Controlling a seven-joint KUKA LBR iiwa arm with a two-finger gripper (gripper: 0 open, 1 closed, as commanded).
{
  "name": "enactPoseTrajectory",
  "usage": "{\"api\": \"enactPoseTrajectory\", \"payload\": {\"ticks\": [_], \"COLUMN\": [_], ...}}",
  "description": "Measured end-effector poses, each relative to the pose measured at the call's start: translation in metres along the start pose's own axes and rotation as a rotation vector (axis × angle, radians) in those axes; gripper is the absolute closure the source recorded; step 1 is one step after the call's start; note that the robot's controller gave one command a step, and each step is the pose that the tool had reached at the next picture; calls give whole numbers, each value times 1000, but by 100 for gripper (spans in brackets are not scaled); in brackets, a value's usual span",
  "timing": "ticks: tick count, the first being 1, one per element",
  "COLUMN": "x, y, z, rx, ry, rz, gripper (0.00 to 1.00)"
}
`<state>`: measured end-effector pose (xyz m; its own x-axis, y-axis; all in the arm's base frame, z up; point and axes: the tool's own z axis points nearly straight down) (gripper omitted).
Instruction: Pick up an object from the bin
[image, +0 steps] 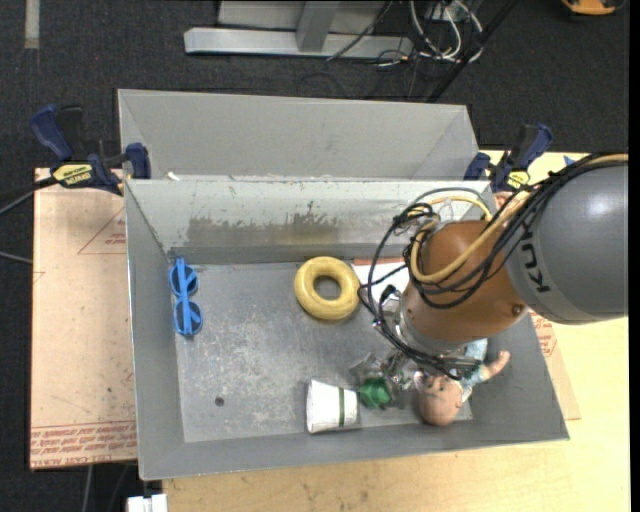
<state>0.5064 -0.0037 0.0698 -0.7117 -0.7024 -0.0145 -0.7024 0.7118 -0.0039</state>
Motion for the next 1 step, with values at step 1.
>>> {"api": "enactPoseTrajectory", "payload": {"ticks": [1], "x": [0], "y": [0], "z": [0], "rx": [0], "ry": [0], "rz": [0], "gripper": [100]}}
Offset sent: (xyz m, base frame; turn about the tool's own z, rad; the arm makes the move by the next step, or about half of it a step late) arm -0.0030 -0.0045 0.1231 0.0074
